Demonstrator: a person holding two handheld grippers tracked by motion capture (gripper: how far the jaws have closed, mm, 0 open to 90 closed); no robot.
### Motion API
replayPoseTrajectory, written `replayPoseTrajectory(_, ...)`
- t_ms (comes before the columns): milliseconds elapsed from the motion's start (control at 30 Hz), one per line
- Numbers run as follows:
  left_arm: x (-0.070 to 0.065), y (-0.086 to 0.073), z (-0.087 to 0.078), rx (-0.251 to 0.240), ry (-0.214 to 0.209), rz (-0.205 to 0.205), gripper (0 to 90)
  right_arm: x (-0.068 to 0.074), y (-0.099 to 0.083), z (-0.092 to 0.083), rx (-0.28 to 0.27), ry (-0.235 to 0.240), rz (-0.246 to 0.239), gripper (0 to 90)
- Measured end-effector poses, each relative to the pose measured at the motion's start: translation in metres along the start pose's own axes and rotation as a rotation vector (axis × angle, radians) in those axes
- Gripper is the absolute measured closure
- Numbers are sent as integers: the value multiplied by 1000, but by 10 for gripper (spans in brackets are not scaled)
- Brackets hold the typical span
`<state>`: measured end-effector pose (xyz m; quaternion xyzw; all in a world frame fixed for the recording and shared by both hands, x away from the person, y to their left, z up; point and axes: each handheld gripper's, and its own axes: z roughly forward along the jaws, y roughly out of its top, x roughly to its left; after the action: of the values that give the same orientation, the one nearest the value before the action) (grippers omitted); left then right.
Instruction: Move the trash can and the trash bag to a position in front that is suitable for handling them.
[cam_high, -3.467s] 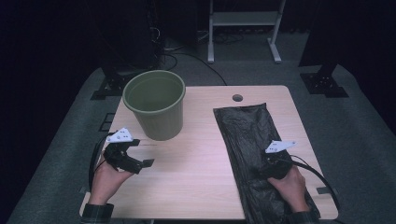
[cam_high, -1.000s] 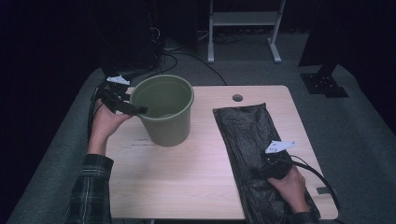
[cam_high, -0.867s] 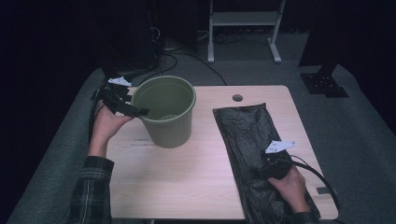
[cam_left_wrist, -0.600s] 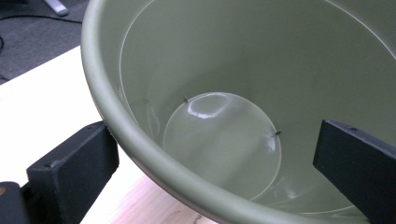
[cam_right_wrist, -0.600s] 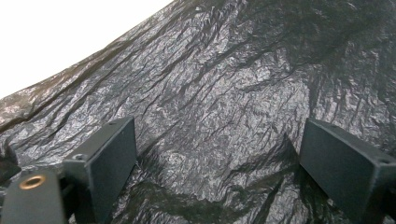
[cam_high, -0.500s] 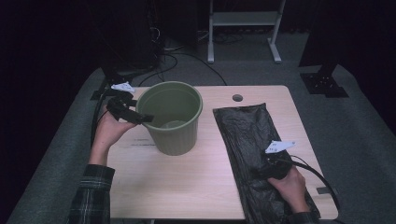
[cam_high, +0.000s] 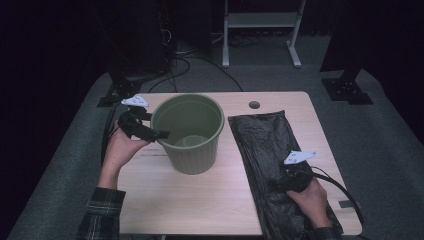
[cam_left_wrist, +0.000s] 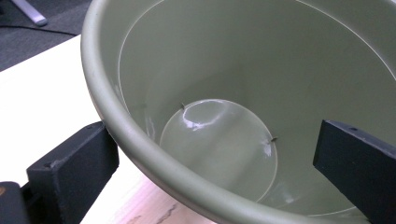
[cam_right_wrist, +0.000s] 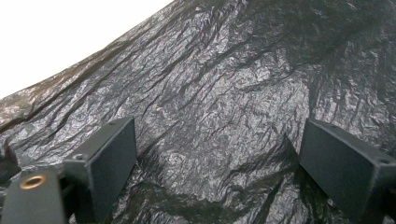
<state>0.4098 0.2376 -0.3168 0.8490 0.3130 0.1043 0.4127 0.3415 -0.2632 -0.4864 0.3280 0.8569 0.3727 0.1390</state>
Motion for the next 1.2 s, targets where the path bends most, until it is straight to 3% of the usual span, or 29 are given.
replayPoseTrajectory(700, -48, -3, 7, 0, -61, 50, 0, 0, 0, 0, 0, -2, 5, 97)
replayPoseTrajectory(1200, -74, -15, 1, -22, -97, 50, 0, 1, 0, 0, 2, -2, 4, 96)
